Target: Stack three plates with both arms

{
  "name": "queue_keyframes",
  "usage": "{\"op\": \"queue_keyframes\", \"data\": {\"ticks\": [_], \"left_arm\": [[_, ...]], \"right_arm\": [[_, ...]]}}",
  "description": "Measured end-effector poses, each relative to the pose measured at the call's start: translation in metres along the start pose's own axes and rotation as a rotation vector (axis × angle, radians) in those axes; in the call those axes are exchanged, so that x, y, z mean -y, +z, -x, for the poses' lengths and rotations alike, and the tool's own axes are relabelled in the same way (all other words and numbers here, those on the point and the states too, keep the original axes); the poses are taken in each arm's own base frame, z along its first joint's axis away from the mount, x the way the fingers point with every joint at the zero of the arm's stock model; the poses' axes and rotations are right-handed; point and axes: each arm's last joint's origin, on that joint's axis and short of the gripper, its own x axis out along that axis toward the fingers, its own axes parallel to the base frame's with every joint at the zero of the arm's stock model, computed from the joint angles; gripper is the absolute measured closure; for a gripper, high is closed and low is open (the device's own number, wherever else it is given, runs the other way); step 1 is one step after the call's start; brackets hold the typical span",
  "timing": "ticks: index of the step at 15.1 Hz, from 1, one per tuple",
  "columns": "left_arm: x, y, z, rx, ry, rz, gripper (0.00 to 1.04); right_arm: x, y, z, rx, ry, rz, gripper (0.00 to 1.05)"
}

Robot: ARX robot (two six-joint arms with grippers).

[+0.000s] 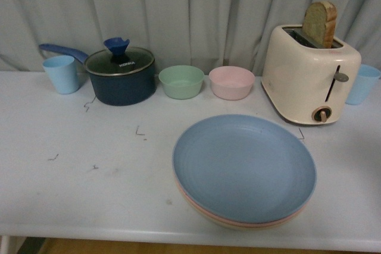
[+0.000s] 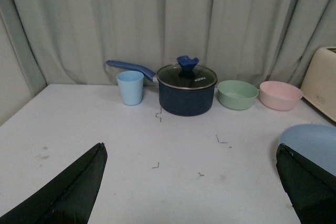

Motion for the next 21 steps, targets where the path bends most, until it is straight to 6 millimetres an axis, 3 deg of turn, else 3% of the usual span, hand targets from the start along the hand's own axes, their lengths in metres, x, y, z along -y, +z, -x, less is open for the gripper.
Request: {"op": "queue_keyframes", "data": {"ticks": [2, 3, 5, 12, 21], "left_arm": [[0.0, 0.0, 0.0, 0.0, 0.001, 0.0, 0.07], [0.0, 0.0, 0.0, 0.0, 0.0, 0.0, 0.07], [0.0, 0.0, 0.0, 0.0, 0.0, 0.0, 0.07], [0.0, 0.0, 0.0, 0.0, 0.0, 0.0, 0.07], [0.0, 0.0, 0.0, 0.0, 0.0, 0.0, 0.07]], "right_arm": [[0.009, -0.014, 0.03, -0.081, -0.001, 0.012, 0.98], [0.01, -0.017, 0.041, -0.099, -0.004, 0.017, 1.02], [0.01, -0.006, 0.061, -0.05, -0.004, 0.018, 1.03], [0.01, -0.007, 0.113, -0.074, -0.004, 0.018, 1.03], [0.01, 0.002, 0.146, -0.048, -0.003, 0.018, 1.03]]}}
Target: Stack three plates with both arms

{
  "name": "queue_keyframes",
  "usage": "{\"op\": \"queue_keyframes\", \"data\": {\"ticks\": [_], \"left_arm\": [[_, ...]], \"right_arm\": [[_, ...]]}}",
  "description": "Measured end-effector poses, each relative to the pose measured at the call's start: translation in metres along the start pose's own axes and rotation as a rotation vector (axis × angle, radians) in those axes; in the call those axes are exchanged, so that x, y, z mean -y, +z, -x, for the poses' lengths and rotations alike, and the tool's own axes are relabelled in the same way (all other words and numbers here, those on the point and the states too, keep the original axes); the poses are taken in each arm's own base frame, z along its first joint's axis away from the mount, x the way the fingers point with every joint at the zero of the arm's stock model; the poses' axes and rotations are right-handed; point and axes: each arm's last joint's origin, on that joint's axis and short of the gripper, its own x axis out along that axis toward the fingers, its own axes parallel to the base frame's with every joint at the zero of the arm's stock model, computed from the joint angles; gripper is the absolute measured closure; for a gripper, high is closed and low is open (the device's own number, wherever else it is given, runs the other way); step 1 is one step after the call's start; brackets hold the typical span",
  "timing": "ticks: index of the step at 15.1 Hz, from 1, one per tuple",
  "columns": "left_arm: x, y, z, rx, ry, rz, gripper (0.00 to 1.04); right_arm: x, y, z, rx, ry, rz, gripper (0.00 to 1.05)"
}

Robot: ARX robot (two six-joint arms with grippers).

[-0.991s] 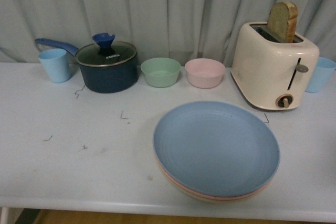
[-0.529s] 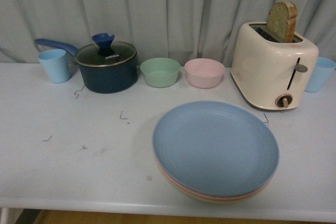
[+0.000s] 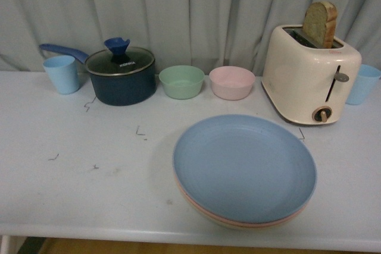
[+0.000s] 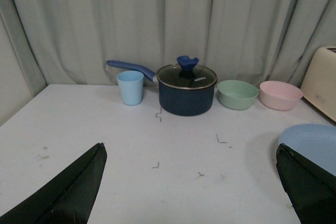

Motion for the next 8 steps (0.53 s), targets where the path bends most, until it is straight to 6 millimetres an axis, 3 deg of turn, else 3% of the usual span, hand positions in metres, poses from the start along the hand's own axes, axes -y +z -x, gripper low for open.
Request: {"op": "queue_keyframes", "data": {"ticks": [8], "left_arm": [[0.0, 0.0, 0.0, 0.0, 0.0, 0.0, 0.07]], "right_arm": [[0.0, 0.002, 0.018, 0.006, 0.0, 0.0, 1.03]]}}
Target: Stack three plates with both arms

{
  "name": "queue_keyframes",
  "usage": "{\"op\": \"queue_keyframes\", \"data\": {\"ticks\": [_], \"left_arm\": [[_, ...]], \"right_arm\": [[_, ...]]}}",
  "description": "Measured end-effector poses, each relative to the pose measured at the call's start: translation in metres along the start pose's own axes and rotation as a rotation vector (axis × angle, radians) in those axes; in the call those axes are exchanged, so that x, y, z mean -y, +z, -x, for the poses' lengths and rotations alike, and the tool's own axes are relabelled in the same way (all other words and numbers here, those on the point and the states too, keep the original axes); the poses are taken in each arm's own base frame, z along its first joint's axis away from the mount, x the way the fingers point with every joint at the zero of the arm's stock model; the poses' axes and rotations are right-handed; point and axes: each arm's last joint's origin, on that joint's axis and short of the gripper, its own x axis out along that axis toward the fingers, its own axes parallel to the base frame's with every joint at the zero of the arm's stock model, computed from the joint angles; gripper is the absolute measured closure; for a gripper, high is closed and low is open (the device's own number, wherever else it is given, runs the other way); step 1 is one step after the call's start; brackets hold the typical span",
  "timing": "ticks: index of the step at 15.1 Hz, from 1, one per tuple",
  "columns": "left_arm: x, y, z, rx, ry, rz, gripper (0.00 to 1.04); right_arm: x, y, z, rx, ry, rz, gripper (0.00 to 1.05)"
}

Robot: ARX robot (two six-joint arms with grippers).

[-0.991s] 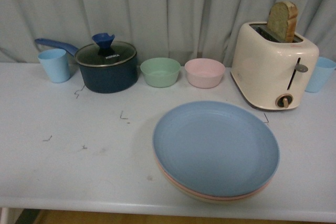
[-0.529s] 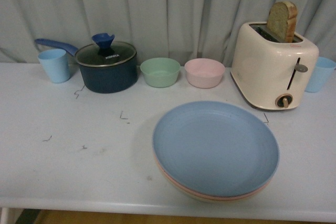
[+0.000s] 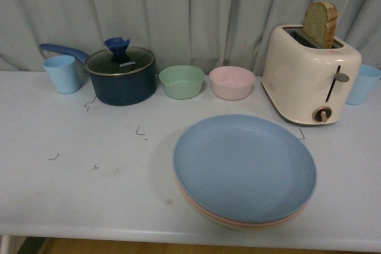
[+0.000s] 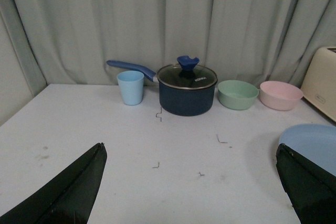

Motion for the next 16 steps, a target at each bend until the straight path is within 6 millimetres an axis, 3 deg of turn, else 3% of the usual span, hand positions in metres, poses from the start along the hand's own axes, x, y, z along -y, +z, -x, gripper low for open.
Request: {"op": "queue_keyframes", "data": {"ticks": [8, 9, 16], "left_arm": [[0.0, 0.0, 0.0, 0.0, 0.0, 0.0, 0.07], [0.0, 0.0, 0.0, 0.0, 0.0, 0.0, 0.07], [0.0, 0.0, 0.0, 0.0, 0.0, 0.0, 0.07]], "right_arm": [[0.0, -0.003, 0.014, -0.007, 0.003, 0.0, 1.03], [0.0, -0.003, 0.014, -0.007, 0.003, 0.001, 0.94], [0.0, -0.003, 0.014, -0.007, 0.003, 0.001, 0.05]]}}
